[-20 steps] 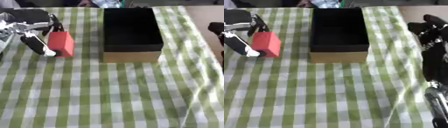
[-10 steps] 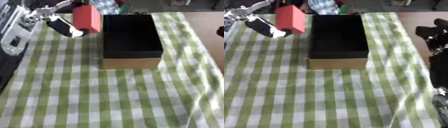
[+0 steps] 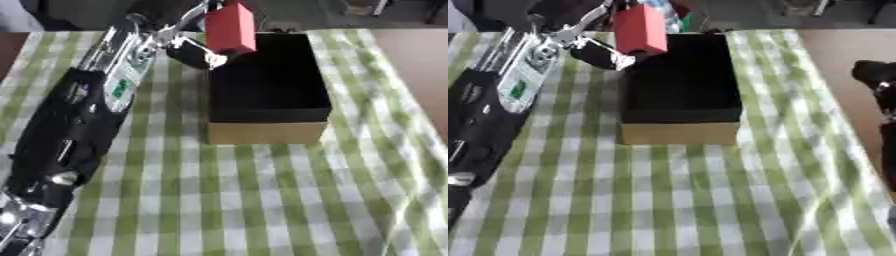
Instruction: Pick up objects on the table and place them in the box.
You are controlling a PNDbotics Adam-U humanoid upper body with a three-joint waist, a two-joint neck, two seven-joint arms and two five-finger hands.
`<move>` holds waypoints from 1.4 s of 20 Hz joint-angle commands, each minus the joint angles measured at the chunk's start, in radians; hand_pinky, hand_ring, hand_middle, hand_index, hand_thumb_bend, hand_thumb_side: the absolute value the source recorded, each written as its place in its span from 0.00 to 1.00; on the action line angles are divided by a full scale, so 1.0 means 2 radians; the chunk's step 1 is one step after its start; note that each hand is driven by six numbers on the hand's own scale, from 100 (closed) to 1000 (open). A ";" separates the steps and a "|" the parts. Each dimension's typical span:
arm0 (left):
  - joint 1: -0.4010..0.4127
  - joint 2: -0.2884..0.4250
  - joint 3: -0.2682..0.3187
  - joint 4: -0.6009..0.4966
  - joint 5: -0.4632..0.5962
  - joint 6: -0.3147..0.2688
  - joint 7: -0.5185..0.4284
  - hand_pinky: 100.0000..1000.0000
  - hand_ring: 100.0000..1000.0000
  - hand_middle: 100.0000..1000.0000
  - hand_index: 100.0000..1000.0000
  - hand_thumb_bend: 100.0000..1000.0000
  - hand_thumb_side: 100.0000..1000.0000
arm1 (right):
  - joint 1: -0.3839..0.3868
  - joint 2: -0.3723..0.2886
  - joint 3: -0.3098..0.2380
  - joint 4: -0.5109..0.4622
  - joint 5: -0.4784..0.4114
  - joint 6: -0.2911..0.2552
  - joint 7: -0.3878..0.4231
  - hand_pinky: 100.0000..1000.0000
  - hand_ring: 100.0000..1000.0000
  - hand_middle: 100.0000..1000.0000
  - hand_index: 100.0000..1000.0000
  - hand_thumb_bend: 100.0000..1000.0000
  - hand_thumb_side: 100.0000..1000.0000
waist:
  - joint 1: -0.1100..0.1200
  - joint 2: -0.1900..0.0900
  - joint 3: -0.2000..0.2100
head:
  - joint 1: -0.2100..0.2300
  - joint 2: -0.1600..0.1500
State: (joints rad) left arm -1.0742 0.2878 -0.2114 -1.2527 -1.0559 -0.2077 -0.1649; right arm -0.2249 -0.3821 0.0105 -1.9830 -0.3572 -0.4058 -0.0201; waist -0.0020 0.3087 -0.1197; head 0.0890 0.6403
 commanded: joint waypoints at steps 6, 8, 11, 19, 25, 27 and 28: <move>-0.013 -0.010 0.000 0.014 -0.005 -0.006 0.040 0.58 0.32 0.30 0.48 0.00 0.18 | -0.012 0.000 0.000 -0.009 -0.017 0.008 0.006 0.82 0.73 0.55 0.79 0.00 0.85 | -0.007 -0.002 -0.010 | 0.010 0.000; -0.013 -0.012 -0.002 0.021 -0.013 -0.006 0.042 0.58 0.35 0.34 0.54 0.00 0.17 | -0.013 0.001 0.001 -0.009 -0.018 0.009 0.008 0.82 0.74 0.55 0.79 0.00 0.85 | -0.007 -0.002 -0.011 | 0.012 -0.001; -0.015 -0.017 -0.002 0.032 -0.022 -0.012 0.046 0.58 0.38 0.37 0.57 0.00 0.21 | -0.016 0.004 0.003 -0.009 -0.020 0.013 0.011 0.82 0.74 0.55 0.79 0.00 0.85 | -0.008 -0.001 -0.013 | 0.015 -0.001; -0.009 -0.023 -0.009 0.062 -0.107 -0.058 0.048 0.73 0.96 1.00 1.00 0.73 0.74 | -0.016 0.007 0.001 -0.009 -0.023 0.014 0.010 0.82 0.74 0.55 0.79 0.00 0.85 | -0.008 -0.001 -0.015 | 0.015 -0.001; -0.004 -0.026 -0.005 0.071 -0.127 -0.069 0.076 0.74 0.96 1.00 1.00 0.85 0.82 | -0.015 0.008 0.000 -0.009 -0.024 0.016 0.008 0.82 0.74 0.55 0.79 0.00 0.86 | -0.007 -0.002 -0.014 | 0.013 0.000; -0.003 -0.027 -0.005 0.070 -0.123 -0.067 0.090 0.74 0.94 0.97 1.00 0.84 0.78 | -0.014 0.008 0.000 -0.009 -0.024 0.016 0.008 0.82 0.74 0.55 0.79 0.00 0.86 | -0.007 -0.003 -0.013 | 0.013 0.001; -0.002 -0.027 -0.004 0.067 -0.119 -0.065 0.100 0.74 0.94 0.96 1.00 0.82 0.76 | -0.014 0.008 0.000 -0.009 -0.024 0.016 0.008 0.82 0.74 0.55 0.79 0.00 0.86 | -0.007 -0.003 -0.013 | 0.012 0.001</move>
State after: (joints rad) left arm -1.0627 0.2290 -0.2290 -1.1012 -1.2982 -0.3401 0.0134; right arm -0.2462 -0.3559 0.0189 -1.9830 -0.3982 -0.3728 -0.0032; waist -0.0023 0.3123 -0.1444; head 0.1148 0.6405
